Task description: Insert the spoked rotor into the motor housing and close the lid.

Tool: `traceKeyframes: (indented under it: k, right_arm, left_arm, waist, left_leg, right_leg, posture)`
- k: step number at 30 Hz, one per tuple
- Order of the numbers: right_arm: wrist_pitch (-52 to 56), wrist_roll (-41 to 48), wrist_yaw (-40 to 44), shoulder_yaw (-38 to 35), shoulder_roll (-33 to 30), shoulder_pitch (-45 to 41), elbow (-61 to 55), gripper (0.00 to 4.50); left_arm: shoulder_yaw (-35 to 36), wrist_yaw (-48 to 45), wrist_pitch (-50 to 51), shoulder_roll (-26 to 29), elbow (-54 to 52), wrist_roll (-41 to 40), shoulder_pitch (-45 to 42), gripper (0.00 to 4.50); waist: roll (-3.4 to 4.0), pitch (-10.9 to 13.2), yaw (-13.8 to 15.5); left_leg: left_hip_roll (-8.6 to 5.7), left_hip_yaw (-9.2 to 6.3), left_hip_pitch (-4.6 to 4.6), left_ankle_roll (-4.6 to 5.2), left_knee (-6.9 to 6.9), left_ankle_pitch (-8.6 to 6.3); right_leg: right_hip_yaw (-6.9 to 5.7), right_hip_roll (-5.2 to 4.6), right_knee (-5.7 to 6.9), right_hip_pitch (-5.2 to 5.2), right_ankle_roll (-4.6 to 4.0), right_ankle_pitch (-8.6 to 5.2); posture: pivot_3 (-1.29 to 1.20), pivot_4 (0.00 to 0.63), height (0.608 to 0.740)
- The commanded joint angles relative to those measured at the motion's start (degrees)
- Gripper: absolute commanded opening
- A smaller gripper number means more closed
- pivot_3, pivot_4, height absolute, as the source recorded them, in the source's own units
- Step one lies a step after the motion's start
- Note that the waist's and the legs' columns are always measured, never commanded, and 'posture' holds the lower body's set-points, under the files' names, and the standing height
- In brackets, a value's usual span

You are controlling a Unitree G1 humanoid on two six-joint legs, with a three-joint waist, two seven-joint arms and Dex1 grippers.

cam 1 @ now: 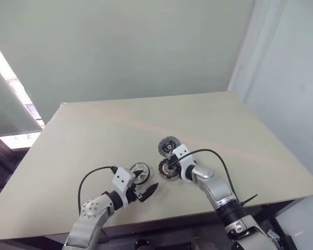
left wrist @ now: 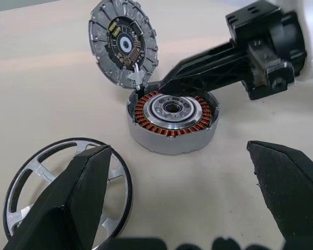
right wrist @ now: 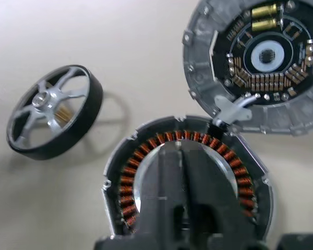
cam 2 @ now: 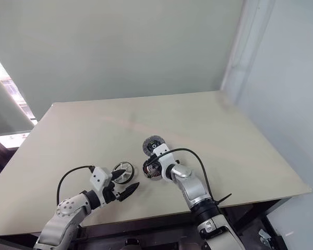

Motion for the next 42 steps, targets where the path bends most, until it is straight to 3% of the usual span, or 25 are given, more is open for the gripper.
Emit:
traceKeyframes:
  k: [1,9,39,42]
  right_arm:
    - [-2.7,-0.4,-0.8,-0.4,0.7,-1.5,2.6,0.02]
    - [-5.7,-1.4,-1.0,-0.2,0.6,-1.3,7.9,0.02]
    - [-2.7,-2.2,2.2,1.7,-4.2,-0.4,-7.2,0.02]
    - [-2.6,-2.4,3.1,2.4,-5.0,0.8,-9.1,0.02]
  left_arm:
    - [0.4,0.0,-1.1,0.1,-1.1,0.0,-0.7,4.5]
    - [0.7,0.2,-1.0,0.2,-1.3,-0.1,-0.6,4.5]
    - [0.7,0.6,-1.2,-1.2,-0.3,-0.4,-0.9,4.5]
    - [2.6,2.7,2.9,-2.5,-2.2,-3.2,0.8,4.5]
  waist:
    - [0.0,0.0,0.0]
    - [-0.01,0.0,0.0]
    - [-0.01,0.0,-0.1]
    - [-0.01,0.0,-0.1]
  left_leg:
    - [0.0,0.0,0.0,0.0,0.0,0.0]
    - [0.0,0.0,0.05,0.0,0.02,0.0]
    - [0.0,0.0,0.01,0.0,0.02,0.0]
    - [0.0,-0.01,0.01,0.0,0.02,0.0]
  right_leg:
    - [0.0,0.0,0.0,0.0,0.0,0.0]
    - [0.0,0.0,0.0,0.06,0.0,0.0]
    - [0.0,0.0,0.0,0.03,0.0,0.0]
    - [0.0,0.0,0.0,0.03,0.0,0.0]
  posture:
    - [0.0,0.0,0.74]
    - [0.0,0.0,0.74]
    - [0.0,0.0,0.74]
    - [0.0,0.0,0.74]
